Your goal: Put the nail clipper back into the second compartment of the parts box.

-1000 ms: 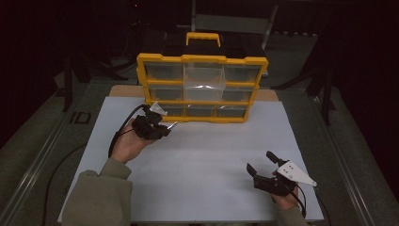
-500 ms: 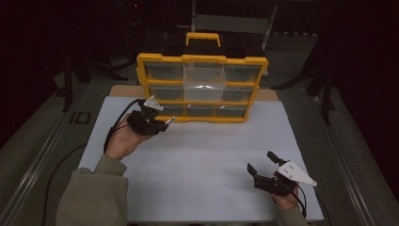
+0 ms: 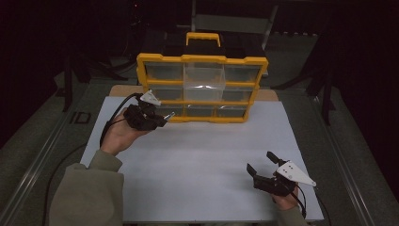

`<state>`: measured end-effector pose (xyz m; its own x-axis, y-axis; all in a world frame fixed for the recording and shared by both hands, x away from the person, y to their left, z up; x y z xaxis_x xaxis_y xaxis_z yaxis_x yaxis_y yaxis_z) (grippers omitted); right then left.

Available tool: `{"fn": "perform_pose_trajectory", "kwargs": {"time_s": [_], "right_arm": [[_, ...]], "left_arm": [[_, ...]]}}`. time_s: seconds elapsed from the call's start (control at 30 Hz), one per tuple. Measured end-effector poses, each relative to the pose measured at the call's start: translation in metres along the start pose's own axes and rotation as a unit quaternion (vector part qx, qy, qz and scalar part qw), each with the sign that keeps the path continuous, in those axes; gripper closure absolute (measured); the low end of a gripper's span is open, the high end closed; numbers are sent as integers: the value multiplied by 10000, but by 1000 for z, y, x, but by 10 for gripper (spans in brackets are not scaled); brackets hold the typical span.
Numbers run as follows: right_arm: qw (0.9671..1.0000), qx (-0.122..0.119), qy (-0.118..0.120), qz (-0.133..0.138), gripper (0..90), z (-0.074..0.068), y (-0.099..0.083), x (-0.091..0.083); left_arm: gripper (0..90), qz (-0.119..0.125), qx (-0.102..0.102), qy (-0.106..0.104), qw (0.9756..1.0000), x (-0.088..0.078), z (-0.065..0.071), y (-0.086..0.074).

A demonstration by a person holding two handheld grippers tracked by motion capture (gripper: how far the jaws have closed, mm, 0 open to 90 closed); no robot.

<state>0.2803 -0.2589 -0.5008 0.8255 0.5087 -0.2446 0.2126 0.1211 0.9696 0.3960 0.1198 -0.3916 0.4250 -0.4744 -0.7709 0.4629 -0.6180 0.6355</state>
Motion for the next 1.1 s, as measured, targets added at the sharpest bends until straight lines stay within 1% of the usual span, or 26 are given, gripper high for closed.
{"fn": "perform_pose_trajectory", "kwargs": {"time_s": [0.2, 0.27, 0.4, 0.63, 0.83, 0.87, 1.0, 1.1], "right_arm": [[10000, 9, 6, -2, 101, 0, 0, 0], [10000, 6, 11, 7, 101, 0, 0, 0], [10000, 5, 9, 7, 101, 0, 0, 0], [10000, 3, 8, -2, 101, 0, 0, 0], [10000, 3, 9, -8, 101, 0, -1, 0], [10000, 6, 13, -7, 102, 0, -1, 0], [10000, 8, 17, -3, 102, 0, -1, 0], [10000, -1, 15, -6, 102, 0, -1, 0]], "left_arm": [[797, 48, 11, -4, 10000, -6, -3, 3], [797, 94, 5, 68, 9999, -8, -4, 5], [797, 108, 20, 101, 9999, -11, -7, 8], [797, 171, 38, 108, 9998, -18, -9, 14], [797, 163, 98, 122, 9997, -22, -10, 19], [797, 175, 126, 127, 9997, -25, -11, 22], [797, 245, 107, 108, 9996, -28, -13, 26], [797, 250, 125, 91, 9996, -29, -15, 29]]}}
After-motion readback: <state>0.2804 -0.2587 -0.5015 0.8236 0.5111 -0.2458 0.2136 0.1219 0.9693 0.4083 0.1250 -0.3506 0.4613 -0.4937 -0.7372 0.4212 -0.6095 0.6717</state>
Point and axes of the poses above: each handheld gripper's, and its own axes: x roughly forward along the jaws, y roughly out of its top, z roughly to its right, the point moved 5 cm from there along x, roughly forward along the jaws, and after that the axes turned 1 degree about y, right-handed, at the moved point
